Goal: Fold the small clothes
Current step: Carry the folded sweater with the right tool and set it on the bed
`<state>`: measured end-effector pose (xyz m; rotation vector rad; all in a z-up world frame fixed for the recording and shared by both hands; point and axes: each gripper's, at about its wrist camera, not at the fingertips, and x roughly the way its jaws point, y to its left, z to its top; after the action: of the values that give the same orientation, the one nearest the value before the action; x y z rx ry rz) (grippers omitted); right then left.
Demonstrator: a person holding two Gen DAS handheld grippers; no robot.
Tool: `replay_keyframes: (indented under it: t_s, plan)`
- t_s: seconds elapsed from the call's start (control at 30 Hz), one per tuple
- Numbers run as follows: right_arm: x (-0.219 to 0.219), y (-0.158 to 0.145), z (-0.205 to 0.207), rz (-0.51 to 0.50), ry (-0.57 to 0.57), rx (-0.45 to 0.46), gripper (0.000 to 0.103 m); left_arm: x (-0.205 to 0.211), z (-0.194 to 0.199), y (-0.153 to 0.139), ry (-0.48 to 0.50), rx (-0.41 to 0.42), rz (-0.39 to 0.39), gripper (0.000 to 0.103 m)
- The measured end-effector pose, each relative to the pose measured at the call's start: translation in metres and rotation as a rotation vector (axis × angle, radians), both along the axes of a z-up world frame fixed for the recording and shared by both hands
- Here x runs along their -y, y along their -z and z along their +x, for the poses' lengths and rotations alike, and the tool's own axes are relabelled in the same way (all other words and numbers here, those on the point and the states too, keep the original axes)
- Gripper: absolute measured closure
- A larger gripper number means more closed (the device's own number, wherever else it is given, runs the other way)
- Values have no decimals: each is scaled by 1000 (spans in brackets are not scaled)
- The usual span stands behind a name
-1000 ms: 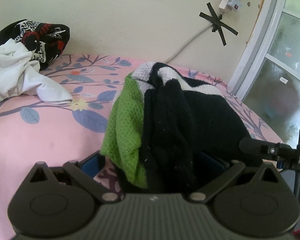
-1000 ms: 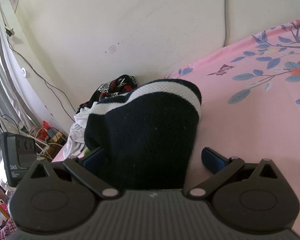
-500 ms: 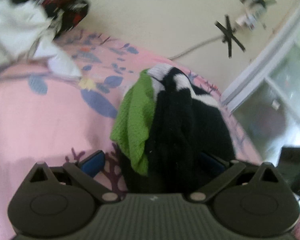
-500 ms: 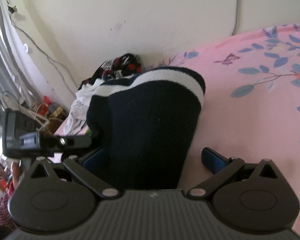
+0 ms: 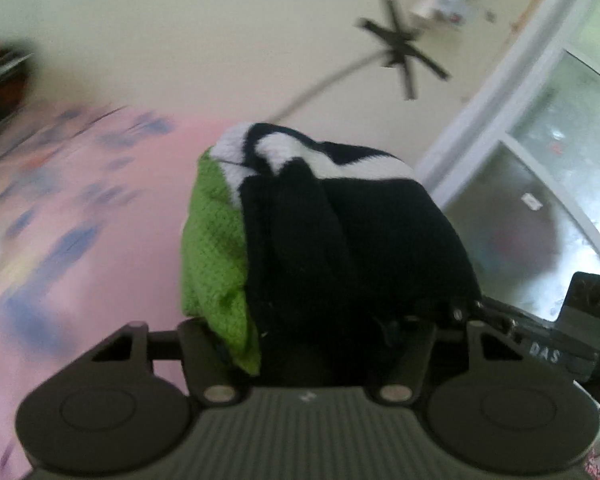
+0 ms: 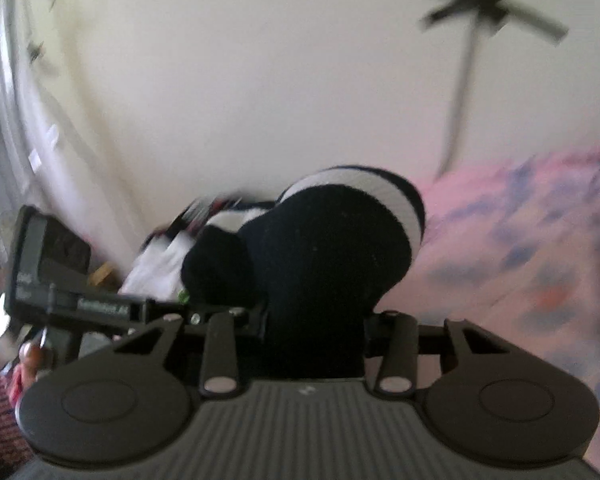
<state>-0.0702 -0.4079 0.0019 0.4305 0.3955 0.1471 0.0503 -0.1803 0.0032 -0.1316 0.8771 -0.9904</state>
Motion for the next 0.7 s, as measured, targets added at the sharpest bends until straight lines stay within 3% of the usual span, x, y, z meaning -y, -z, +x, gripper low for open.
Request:
replay_keyframes:
  t_s: [0.17, 0.3, 0.33, 0.37, 0.4, 0.43, 0.53, 0.67, 0.7]
  plan:
    - [69, -16, 13, -143, 227, 45, 65, 120, 34, -8, 91, 76, -8, 45]
    - [118, 7, 44, -220, 388, -27, 62, 198, 65, 20, 71, 46, 52, 46]
    - [125, 18, 52, -226, 427, -60, 60, 211, 69, 31, 64, 48, 85, 46]
    - [132, 35, 60, -227, 471, -100, 46, 223, 71, 43, 54, 58, 126, 44]
    - [135, 48, 66, -234, 495, -141, 35, 228, 72, 53, 47, 73, 146, 38]
    - [137, 52, 71, -238, 502, -193, 36, 230, 71, 61, 48, 86, 139, 29]
    - [135, 57, 65, -244, 489, -168, 32, 224, 70, 67, 40, 109, 103, 24]
    - [137, 59, 53, -213, 489, -118, 13, 210, 65, 57, -2, 135, 138, 13]
    - [135, 57, 50, -223, 512, -92, 15, 201, 59, 54, -18, 154, 146, 13]
